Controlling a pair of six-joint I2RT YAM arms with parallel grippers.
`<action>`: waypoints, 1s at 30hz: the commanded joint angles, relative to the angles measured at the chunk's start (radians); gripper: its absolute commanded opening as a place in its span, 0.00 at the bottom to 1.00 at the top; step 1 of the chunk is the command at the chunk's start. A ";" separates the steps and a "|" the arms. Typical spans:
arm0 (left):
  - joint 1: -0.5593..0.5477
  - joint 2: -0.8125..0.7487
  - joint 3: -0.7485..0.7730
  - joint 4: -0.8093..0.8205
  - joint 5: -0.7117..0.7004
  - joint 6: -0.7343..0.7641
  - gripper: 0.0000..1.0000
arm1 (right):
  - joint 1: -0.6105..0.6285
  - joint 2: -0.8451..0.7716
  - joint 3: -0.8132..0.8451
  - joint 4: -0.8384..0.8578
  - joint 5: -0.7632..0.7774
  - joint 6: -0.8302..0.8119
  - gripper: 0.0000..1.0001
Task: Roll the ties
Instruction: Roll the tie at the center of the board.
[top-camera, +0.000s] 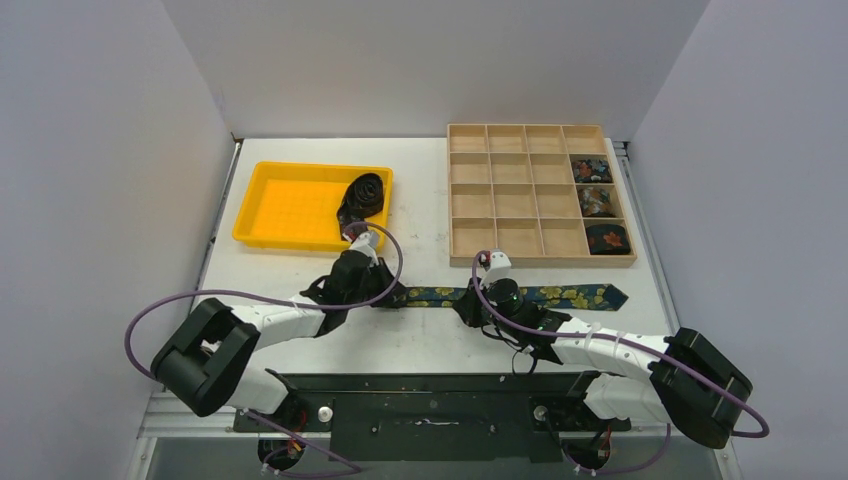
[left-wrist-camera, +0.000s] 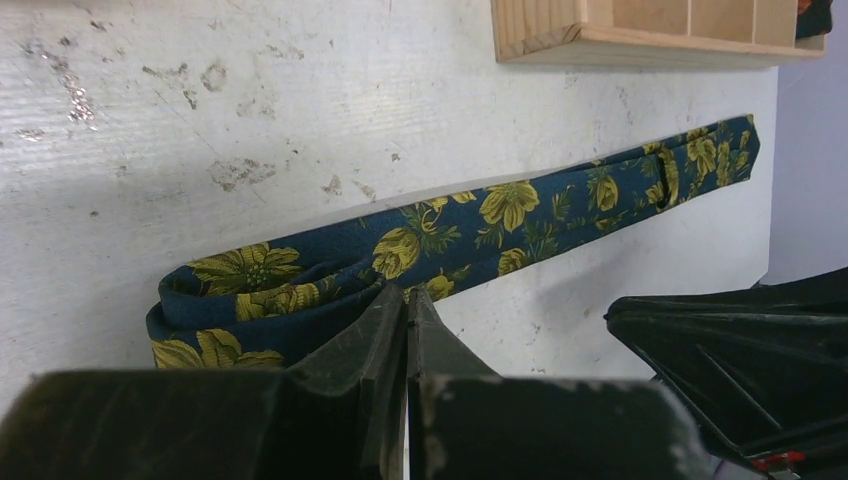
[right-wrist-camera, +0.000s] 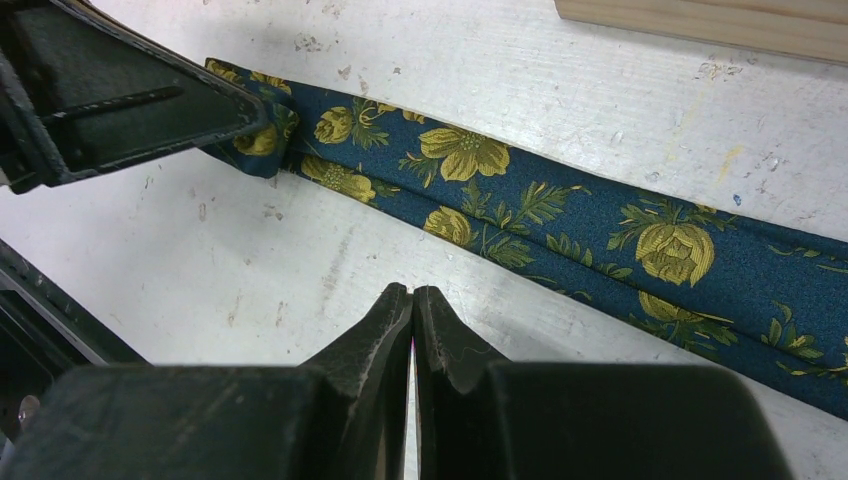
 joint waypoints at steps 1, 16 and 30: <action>0.005 0.060 0.011 0.105 0.046 -0.013 0.00 | -0.007 -0.005 0.010 0.042 0.001 0.003 0.05; 0.001 0.127 0.038 0.162 0.075 -0.023 0.00 | -0.007 -0.021 0.026 0.020 0.015 -0.010 0.05; 0.021 -0.346 -0.033 -0.184 -0.191 0.016 0.53 | -0.057 0.132 0.183 0.147 -0.236 0.008 0.43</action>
